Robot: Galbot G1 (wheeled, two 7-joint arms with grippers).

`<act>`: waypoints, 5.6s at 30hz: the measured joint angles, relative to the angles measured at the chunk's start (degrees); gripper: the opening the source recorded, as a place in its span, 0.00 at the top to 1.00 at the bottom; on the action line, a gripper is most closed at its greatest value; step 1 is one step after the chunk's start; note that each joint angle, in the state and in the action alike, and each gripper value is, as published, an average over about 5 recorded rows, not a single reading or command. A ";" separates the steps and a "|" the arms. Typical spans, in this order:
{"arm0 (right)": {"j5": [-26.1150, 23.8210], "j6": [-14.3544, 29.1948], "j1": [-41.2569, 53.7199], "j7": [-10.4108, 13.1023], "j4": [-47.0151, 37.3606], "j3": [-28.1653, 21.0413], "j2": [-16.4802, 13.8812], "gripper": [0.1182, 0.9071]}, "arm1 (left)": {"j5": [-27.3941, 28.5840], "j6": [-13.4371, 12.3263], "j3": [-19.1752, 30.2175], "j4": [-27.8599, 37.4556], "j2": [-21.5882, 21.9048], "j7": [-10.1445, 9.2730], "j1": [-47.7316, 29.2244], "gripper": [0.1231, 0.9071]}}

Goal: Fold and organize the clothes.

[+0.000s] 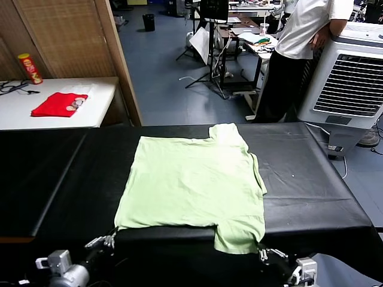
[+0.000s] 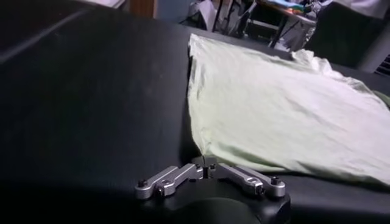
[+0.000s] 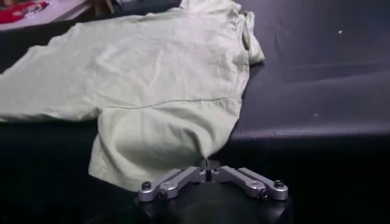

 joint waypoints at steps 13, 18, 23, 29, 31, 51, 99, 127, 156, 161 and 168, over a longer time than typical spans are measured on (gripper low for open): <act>1.18 7.19 13.35 0.38 -8.49 -1.15 -3.27 1.00 | 4.33 -3.53 0.82 1.83 -1.64 -0.28 -9.11 1.00; 0.12 7.58 21.47 1.37 -13.81 -3.84 -3.77 1.00 | 6.90 -4.07 2.55 4.41 -2.40 0.02 -13.08 1.00; -1.75 8.32 28.37 1.89 -19.12 -7.48 -3.75 1.00 | 10.64 -4.30 4.72 7.24 -2.55 0.21 -16.74 1.00; -3.88 9.48 34.00 2.22 -24.97 -11.25 -3.28 1.00 | 15.33 -5.01 7.05 11.00 -1.52 0.28 -21.14 1.00; -4.46 9.90 35.33 2.47 -26.66 -11.96 -2.97 1.00 | 16.98 -5.29 7.77 12.38 -1.25 0.22 -22.56 1.00; -2.49 7.15 34.44 -0.78 -25.87 -10.35 -4.43 0.38 | 20.10 -3.93 11.67 18.70 -1.51 -1.26 -29.15 0.76; 2.76 -2.52 15.36 5.05 -10.25 -5.28 -10.08 0.99 | 16.70 1.22 7.62 9.15 0.10 -1.73 -15.01 1.00; 8.75 -1.66 17.72 5.85 -4.76 -1.03 -13.41 0.14 | 8.36 11.69 2.05 -1.47 6.05 -6.90 -9.99 0.14; 10.86 -2.47 75.53 7.14 -60.49 -28.71 -5.52 0.14 | 2.41 16.10 27.01 48.76 -0.29 -4.14 -67.96 0.14; 11.39 -3.63 77.59 6.43 -65.29 -28.82 -3.67 0.14 | 2.86 15.32 27.54 52.58 -1.21 -2.94 -70.09 0.14; 10.24 -2.58 78.65 5.60 -69.91 -28.25 -0.94 0.19 | 2.94 14.80 27.55 55.75 -1.79 -0.98 -71.34 0.14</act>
